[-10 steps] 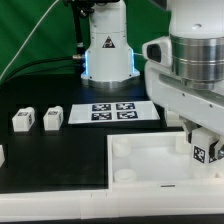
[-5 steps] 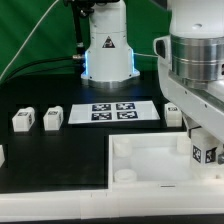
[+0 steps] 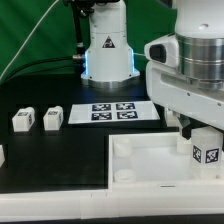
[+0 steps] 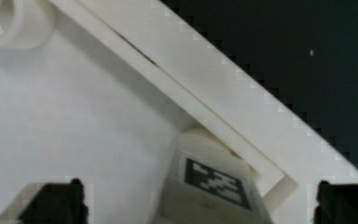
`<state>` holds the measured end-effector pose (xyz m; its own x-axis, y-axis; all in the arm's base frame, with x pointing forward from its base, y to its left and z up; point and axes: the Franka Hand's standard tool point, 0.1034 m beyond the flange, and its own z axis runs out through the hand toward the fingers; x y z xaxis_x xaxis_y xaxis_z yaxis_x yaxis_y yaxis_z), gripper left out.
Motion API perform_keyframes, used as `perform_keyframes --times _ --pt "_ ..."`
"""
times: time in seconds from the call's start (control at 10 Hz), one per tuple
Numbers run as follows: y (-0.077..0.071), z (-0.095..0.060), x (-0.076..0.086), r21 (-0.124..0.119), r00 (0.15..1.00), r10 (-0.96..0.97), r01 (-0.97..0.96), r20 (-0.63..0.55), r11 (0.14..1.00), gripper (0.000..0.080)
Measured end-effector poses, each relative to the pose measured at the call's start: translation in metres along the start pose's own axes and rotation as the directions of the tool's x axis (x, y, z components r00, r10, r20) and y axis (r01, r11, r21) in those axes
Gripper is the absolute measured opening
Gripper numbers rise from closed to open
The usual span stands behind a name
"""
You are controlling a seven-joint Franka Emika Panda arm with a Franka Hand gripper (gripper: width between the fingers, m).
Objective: Assemble one leg
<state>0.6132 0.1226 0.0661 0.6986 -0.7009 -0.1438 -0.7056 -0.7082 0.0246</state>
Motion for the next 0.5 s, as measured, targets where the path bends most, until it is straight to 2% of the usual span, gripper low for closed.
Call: perform_keyframes --times 0.2,0.5 --pt "0.0019 -0.0001 0.0020 0.001 0.964 -0.267 0.267 -0.002 0.964 0.0649" --pt "0.0062 0.0004 0.0065 -0.010 0.812 -0.583 0.583 -0.003 0.812 0.0649"
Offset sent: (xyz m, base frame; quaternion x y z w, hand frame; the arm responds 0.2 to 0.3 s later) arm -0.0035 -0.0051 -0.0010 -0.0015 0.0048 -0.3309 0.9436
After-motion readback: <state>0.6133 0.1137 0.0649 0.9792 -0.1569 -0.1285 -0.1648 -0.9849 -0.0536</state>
